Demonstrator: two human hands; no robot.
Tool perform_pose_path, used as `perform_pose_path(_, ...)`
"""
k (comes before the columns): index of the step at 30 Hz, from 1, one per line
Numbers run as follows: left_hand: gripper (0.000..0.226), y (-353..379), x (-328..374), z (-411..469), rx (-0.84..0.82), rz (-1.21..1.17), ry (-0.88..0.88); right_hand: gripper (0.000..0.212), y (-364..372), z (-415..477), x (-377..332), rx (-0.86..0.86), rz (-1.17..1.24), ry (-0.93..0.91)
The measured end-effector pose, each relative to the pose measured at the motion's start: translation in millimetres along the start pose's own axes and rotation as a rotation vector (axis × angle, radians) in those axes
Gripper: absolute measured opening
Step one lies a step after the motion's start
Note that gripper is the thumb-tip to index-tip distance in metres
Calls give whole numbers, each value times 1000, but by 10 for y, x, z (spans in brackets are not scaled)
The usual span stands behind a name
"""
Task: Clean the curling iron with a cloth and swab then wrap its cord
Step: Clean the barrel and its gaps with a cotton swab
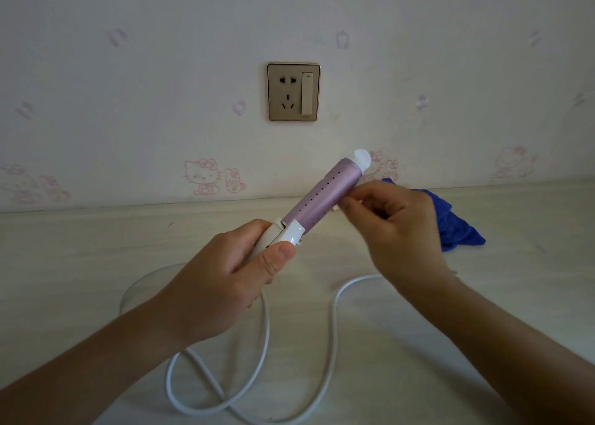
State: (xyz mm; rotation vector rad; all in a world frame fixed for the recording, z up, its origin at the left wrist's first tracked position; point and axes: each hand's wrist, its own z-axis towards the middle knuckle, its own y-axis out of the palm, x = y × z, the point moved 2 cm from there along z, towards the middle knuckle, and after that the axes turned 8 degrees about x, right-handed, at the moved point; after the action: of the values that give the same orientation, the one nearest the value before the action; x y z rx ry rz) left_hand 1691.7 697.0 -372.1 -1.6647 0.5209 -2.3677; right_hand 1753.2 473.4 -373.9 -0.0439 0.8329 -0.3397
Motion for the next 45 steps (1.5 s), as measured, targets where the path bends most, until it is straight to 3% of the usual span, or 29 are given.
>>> perform_pose_path(5,32,-1,-25,-12,0,2,-9,10,-62,95,10,36,-55,22)
perform_pose_path(14,35,-14,7,34,35,-11,-11,19,233,-242,-45,-249,-14,-41)
perform_pose_path(18,35,-14,14,36,22,-15,-18,13,262,-278,-34,-293,-39,-61)
perform_pose_path(29,30,31,-68,-28,-4,-58,-63,12,-111,146,48,51,-76,56)
perform_pose_path(36,38,43,-62,-1,28,-80,-71,23,56,-23,28,-65,-31,64)
perform_pose_path(45,56,18,-42,53,48,-77,-55,11,282,-327,-72,-245,-75,-39)
